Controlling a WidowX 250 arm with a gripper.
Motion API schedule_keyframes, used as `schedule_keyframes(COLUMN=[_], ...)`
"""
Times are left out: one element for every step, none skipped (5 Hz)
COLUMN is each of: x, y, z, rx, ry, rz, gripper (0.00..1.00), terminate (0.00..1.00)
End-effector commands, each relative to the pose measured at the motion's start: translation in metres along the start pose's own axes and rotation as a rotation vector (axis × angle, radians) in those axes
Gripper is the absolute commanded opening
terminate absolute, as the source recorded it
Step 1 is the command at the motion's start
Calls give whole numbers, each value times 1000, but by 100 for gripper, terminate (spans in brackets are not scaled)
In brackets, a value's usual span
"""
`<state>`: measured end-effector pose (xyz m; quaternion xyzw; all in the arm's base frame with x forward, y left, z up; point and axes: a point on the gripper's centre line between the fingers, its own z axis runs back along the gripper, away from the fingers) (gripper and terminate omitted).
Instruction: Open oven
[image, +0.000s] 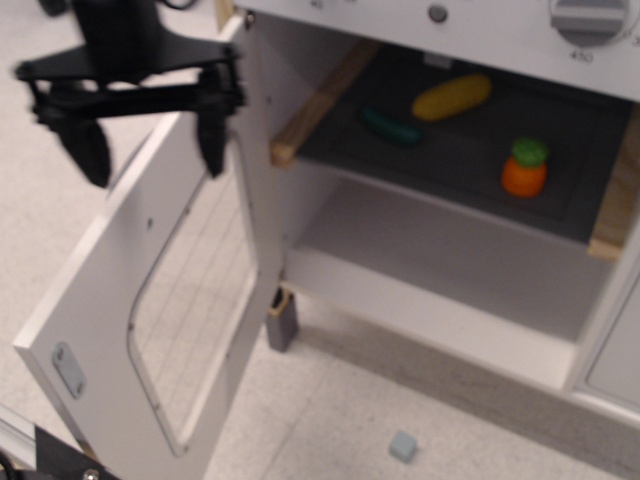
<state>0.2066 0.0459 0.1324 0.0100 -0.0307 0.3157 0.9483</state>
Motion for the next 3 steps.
schedule_keyframes(x=[21,21,21], y=[-44,-44,-44], z=[-26,-26,-26], rx=[7,7,7], ry=[-57,-57,-57], rz=[100,100,100], gripper=[100,100,100], terminate=[0,0,100])
